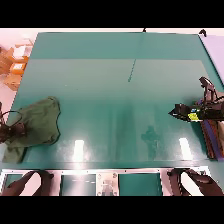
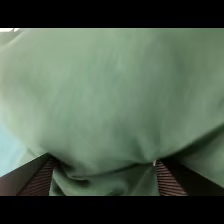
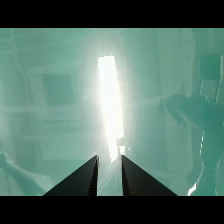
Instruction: Fold the shirts.
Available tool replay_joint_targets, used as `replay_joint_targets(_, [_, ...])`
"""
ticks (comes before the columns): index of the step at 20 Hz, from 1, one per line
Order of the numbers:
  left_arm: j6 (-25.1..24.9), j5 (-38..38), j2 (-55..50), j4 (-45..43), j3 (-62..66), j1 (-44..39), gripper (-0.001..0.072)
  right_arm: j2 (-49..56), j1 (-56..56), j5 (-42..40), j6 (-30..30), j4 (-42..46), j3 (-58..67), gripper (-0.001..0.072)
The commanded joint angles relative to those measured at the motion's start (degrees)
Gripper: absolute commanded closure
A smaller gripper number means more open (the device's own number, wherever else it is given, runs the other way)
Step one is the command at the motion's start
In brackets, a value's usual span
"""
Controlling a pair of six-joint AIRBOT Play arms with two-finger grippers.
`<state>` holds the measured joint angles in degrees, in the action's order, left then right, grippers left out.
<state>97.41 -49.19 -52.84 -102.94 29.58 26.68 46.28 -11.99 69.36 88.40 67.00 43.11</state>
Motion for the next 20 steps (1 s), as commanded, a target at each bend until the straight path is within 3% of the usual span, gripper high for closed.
replay_joint_targets(1, [0.2,10.29,-3.91,1.27,-1.75,0.57,0.0035,-0.04,0.04,0.07,0.0,-0.04,-0.04,0.052])
replay_joint_targets(3, [-0.17,10.4,-4.31,1.05,-1.66,0.57,0.0674,-0.04,0.04,0.07,0.0,-0.13,-0.04,0.0521])
replay_joint_targets(7, [-0.66,6.47,-3.85,3.15,1.55,0.57,0.0683,-0.04,0.04,0.07,0.0,-0.15,-0.02,0.0521])
replay_joint_targets(10, [-11.37,-1.49,-3.82,14.97,12.24,-2.47,0.0684,-0.04,0.04,0.04,0.0,-0.17,-0.02,0.0521])
replay_joint_targets(12, [-15.13,-6.43,-3.82,24.28,21.57,-9.09,0.0684,-0.04,0.04,0.07,0.0,-0.2,0.35,0.0521])
replay_joint_targets(15, [-14.73,-7.98,-3.85,32.37,33.22,-24.59,0.0684,-0.04,0.04,0.07,0.0,-0.17,2.05,0.0522])
replay_joint_targets(20, [-8.9,-1.25,-4.66,36.61,38.73,-47.06,0.0684,-0.04,0.02,0.07,0.0,-0.13,7.06,0.0522])
